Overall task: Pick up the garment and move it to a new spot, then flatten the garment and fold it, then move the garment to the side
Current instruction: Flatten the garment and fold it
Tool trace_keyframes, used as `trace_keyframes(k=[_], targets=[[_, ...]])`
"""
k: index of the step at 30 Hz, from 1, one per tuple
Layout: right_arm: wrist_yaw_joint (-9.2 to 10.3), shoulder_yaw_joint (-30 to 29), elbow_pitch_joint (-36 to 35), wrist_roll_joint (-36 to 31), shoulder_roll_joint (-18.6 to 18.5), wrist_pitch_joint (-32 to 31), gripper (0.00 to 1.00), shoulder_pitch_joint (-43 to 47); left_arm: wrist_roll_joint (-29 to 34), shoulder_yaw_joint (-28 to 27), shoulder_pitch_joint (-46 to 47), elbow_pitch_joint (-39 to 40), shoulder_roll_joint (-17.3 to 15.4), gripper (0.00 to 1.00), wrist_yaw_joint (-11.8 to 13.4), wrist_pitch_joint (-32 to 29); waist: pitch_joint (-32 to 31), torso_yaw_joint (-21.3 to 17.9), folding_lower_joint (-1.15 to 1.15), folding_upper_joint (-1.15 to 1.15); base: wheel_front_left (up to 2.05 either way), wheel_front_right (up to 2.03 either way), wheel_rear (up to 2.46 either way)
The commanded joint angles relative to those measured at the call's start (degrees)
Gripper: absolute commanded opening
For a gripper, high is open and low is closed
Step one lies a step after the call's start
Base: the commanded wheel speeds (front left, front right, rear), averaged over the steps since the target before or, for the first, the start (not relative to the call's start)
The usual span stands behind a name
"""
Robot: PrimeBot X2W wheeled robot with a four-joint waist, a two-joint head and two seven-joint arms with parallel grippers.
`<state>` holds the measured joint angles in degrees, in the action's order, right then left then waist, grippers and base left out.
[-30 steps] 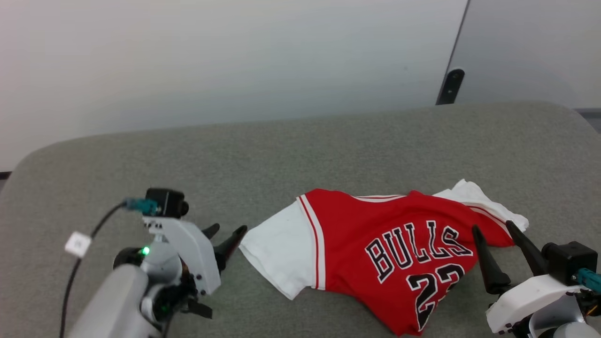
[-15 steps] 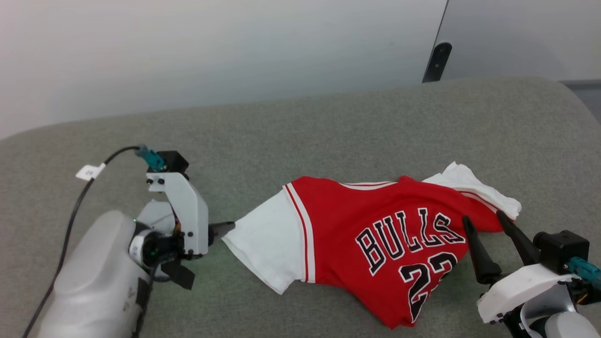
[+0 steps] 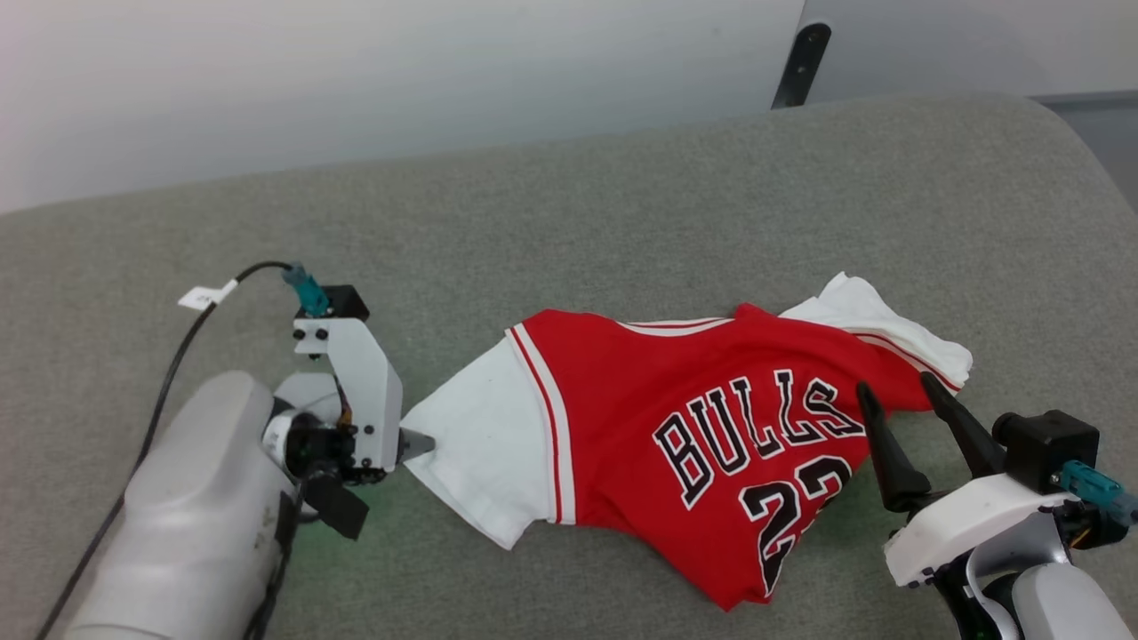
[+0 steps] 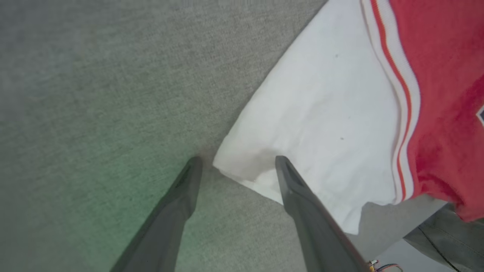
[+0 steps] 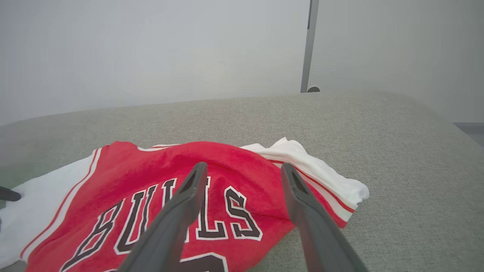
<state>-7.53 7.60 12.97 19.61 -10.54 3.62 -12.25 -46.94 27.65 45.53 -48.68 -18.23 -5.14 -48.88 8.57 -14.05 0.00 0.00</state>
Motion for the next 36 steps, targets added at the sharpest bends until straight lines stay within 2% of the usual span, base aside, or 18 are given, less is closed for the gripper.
trace_keyframes(k=[1, 6, 12, 14, 15, 16, 17, 24, 31, 36], targets=[[0.09, 0.1, 0.2, 0.0, 0.2, 0.2, 1.0, -0.6, 0.7, 0.5, 0.3, -0.9, -0.1, 1.0, -0.2, 0.1, 0.7, -0.5, 0.0, 0.0, 0.0, 0.0, 0.0], [0.09, 0.9, 0.5, 0.2, 0.6, 0.4, 1.0, -1.8, 2.5, 2.4, 1.8, -5.3, 0.1, 1.0, -0.1, 0.1, 1.8, -1.5, 0.0, 0.0, 0.0, 0.0, 0.0], [0.09, 1.3, 0.8, 0.5, 0.9, 0.3, 1.0, -2.4, 2.4, 4.0, -0.2, -11.1, 3.3, 1.0, 0.6, -1.6, 2.1, -2.3, 0.0, 0.0, 0.0, 0.0, 0.0], [0.09, 1.2, 0.7, 0.6, 0.7, 0.2, 1.0, -2.4, 2.1, 4.3, -1.2, -12.4, 4.2, 0.47, 0.3, -2.0, 2.1, -2.4, 0.0, 0.0, 0.0, 0.0, 0.0], [0.09, 1.2, 0.7, 0.6, 0.6, 0.2, 1.0, -2.4, 1.9, 4.4, -1.5, -13.1, 4.5, 0.36, 0.2, -2.0, 2.0, -2.4, 0.0, 0.0, 0.0, 0.0, 0.0], [0.09, 1.0, 0.7, 0.8, 0.5, 0.1, 1.0, -2.3, 1.7, 4.5, -1.9, -13.8, 4.9, 0.13, 0.3, -2.3, 1.9, -2.4, 0.0, 0.0, 0.0, 0.0, 0.0], [0.09, 0.8, 0.6, 0.7, 0.4, 0.1, 1.0, -2.3, 1.7, 4.8, -2.3, -14.2, 5.3, 0.0, 0.1, -2.5, 1.8, -2.3, 0.0, 0.0, 0.0, 0.0, 0.0], [0.09, 0.5, 0.2, 0.9, -0.1, -1.4, 1.0, -2.8, 1.9, 6.1, -3.0, -16.0, 6.4, 0.0, -0.7, -3.2, 1.4, -1.4, 0.0, 0.0, 0.0, 0.0, 0.0], [0.09, 1.3, 0.2, 2.4, -2.3, -5.6, 1.0, -4.8, 1.8, 6.6, -0.4, -14.5, 3.7, 0.0, -1.8, -2.5, 1.2, 0.0, 0.0, 0.0, 0.0, 0.0, 0.0], [0.09, 3.6, 1.0, 5.6, -5.7, -11.5, 1.0, -9.2, 1.4, 7.3, 0.5, -12.2, 2.7, 0.0, -2.1, -1.8, 1.6, 1.3, 0.0, 0.0, 0.0, 0.0, 0.0]])
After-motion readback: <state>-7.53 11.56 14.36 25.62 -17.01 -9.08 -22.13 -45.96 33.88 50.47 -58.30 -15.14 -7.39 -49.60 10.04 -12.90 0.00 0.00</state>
